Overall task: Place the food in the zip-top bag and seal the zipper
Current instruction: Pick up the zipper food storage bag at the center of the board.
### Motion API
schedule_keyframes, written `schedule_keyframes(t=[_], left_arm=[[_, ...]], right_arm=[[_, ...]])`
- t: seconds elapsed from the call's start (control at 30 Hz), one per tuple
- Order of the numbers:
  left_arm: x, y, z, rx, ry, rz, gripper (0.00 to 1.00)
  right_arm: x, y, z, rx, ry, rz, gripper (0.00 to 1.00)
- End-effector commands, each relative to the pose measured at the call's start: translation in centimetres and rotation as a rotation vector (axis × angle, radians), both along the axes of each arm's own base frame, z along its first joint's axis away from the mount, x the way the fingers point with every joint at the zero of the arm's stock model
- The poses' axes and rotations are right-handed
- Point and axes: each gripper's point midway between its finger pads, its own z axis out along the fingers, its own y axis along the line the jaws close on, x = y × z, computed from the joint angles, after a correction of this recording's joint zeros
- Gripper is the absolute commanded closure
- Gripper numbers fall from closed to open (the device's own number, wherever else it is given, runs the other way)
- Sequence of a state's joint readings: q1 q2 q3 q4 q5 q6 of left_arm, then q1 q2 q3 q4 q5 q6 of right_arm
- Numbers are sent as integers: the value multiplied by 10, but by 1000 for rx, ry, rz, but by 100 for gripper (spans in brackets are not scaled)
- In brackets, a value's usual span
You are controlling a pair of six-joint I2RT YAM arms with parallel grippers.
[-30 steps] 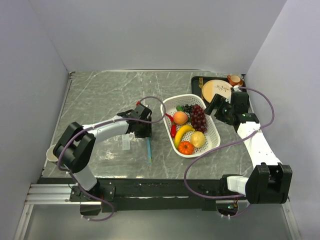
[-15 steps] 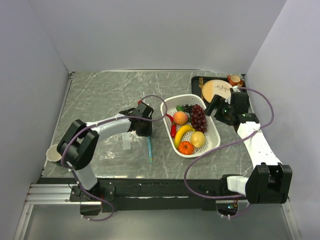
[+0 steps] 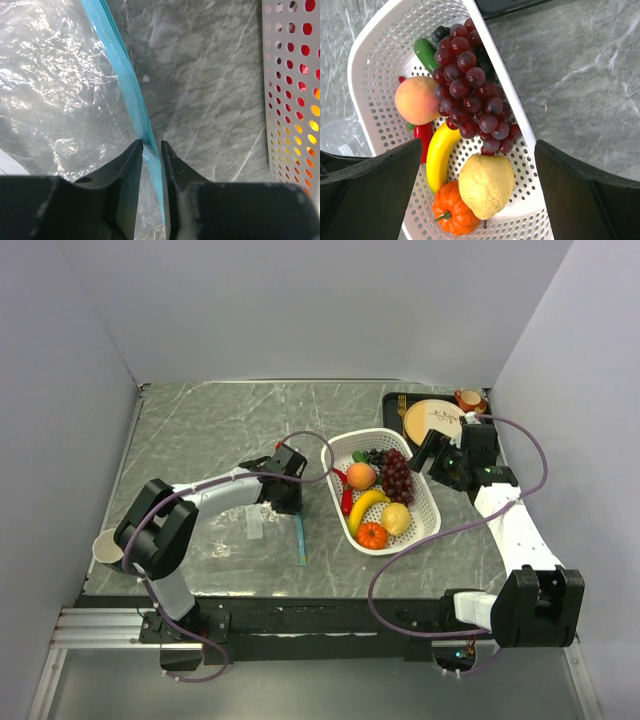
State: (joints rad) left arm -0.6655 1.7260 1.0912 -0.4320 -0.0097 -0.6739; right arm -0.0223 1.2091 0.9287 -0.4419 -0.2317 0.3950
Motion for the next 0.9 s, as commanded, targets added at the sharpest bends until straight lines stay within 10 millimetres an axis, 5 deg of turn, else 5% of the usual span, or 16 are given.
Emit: schedule_keyframes(t=[0.0, 0.3, 0.43, 0.73, 0.87], left_arm=[[7, -10, 13, -23, -26, -28, 79], [10, -12, 16, -26, -35, -33, 99], [12, -14, 33, -57, -76, -33, 99], [16, -16, 97, -139, -182, -28, 98], [20, -10, 117, -132, -224, -10, 98]], right_arm=[[7, 2, 18, 0, -50, 21, 0], [6, 2, 20, 1, -54, 24, 0], [5, 9, 25, 31, -71, 55, 0], [-5, 83, 63, 263, -160, 248, 1], [-10, 110, 70, 293, -167, 322, 9]])
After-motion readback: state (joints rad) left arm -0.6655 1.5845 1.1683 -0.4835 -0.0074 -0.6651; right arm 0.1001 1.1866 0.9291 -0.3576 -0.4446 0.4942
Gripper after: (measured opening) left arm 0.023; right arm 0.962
